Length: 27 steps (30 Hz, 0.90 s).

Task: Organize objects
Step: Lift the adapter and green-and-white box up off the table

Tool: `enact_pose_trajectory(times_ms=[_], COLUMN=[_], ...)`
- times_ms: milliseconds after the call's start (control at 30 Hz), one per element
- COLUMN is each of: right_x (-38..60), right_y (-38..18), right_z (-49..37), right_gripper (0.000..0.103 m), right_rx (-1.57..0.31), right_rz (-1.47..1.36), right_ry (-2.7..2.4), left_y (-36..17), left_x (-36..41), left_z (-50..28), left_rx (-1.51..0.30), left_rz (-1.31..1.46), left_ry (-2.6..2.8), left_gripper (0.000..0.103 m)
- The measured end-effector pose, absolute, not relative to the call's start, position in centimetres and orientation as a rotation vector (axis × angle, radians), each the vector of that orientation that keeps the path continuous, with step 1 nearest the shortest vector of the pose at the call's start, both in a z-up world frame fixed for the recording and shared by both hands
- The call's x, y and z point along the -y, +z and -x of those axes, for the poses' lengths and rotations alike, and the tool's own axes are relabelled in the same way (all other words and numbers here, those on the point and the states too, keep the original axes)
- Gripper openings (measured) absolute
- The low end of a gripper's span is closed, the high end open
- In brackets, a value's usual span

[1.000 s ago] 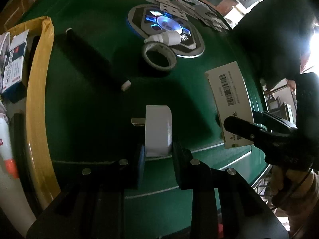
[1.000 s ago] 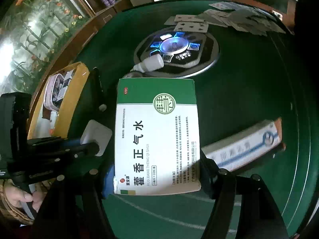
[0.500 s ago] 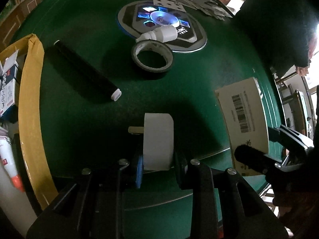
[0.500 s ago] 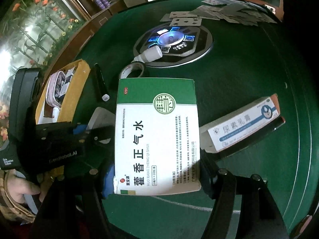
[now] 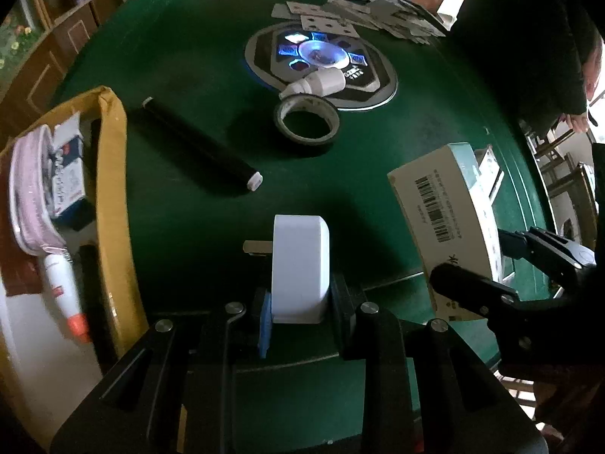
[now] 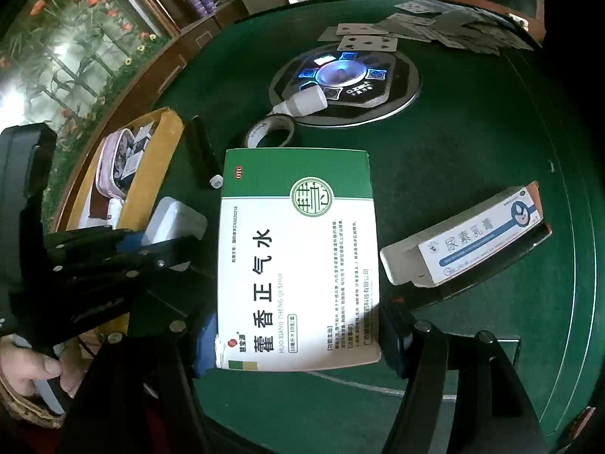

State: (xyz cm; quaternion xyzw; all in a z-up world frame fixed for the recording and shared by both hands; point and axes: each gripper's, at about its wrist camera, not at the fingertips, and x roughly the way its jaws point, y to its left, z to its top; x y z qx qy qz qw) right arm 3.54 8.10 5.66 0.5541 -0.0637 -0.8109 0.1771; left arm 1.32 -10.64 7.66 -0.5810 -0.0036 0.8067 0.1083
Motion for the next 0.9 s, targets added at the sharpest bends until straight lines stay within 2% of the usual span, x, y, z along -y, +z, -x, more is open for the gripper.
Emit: enact_pose_trajectory(times_ms=[200, 900], right_x=[-7.9, -9.8], right_y=[5.8, 6.5], right_z=[-4.0, -6.0], right_gripper=[0.069, 0.069], right_rx=[0.163, 0.033], right_rz=[-1.574, -1.492], right_ry=[-2.278, -2.177], left_y=[8.5, 10.5], left_x=[10.1, 7.6], left_z=[-2.4, -6.2], left_rx=[-0.029, 0.019], left_rz=[1.685, 1.700], left_ry=[2.420, 2.607], left_gripper=[0.024, 0.024])
